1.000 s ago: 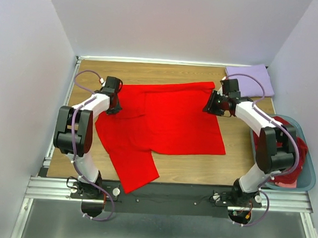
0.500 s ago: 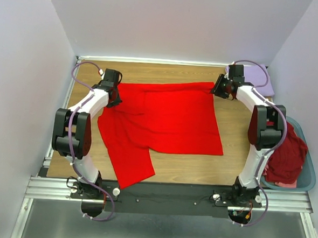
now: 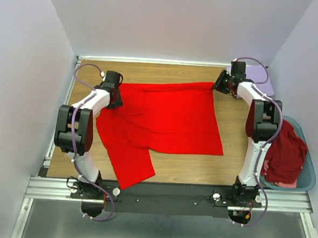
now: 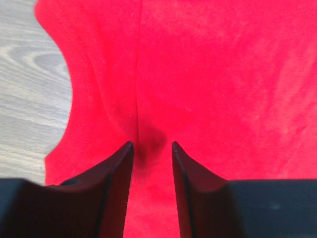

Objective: Fold and stack the t-shirts
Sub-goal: Fold the tshirt

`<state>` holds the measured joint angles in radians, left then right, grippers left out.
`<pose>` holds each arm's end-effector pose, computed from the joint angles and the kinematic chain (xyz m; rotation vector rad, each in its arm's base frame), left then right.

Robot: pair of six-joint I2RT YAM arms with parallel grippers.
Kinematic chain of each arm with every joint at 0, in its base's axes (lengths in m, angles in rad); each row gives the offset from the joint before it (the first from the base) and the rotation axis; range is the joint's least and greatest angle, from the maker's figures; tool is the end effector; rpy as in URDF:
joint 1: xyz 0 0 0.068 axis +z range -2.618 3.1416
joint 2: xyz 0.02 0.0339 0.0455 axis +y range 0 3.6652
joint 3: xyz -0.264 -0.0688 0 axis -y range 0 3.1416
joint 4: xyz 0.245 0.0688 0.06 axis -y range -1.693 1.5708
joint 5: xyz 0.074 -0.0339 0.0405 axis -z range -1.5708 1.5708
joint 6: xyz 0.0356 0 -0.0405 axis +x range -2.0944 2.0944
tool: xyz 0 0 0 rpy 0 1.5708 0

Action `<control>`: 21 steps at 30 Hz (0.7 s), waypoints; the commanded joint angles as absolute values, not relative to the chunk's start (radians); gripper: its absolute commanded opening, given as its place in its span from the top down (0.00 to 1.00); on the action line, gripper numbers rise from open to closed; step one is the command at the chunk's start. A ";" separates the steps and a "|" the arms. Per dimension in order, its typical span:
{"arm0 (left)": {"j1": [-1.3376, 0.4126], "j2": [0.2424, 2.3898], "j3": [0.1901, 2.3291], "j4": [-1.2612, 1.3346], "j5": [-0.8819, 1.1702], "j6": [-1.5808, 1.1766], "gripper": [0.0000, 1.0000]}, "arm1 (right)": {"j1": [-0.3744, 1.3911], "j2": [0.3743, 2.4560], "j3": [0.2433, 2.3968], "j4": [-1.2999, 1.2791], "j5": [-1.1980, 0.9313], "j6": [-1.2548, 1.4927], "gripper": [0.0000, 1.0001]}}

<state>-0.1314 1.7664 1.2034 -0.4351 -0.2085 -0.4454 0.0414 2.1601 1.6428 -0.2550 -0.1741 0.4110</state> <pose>0.3673 -0.0411 0.2010 -0.4736 2.4921 0.0420 0.4868 0.0263 0.1879 0.3492 2.3425 0.4252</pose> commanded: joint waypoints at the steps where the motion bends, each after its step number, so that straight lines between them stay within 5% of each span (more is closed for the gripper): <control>1: -0.123 1.780 1.180 -0.387 -0.210 -0.465 0.53 | 0.037 2.129 1.599 -0.235 -0.279 0.411 0.58; 21: -0.101 1.763 1.158 -0.373 -0.103 -0.479 0.56 | 0.034 2.143 1.629 -0.233 -0.230 0.396 0.58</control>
<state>-0.1001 1.7794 1.1477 -0.3828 -0.1360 -0.4725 0.0345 2.1452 1.6054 -0.2363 -0.2214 0.3996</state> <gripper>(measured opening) 0.447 0.420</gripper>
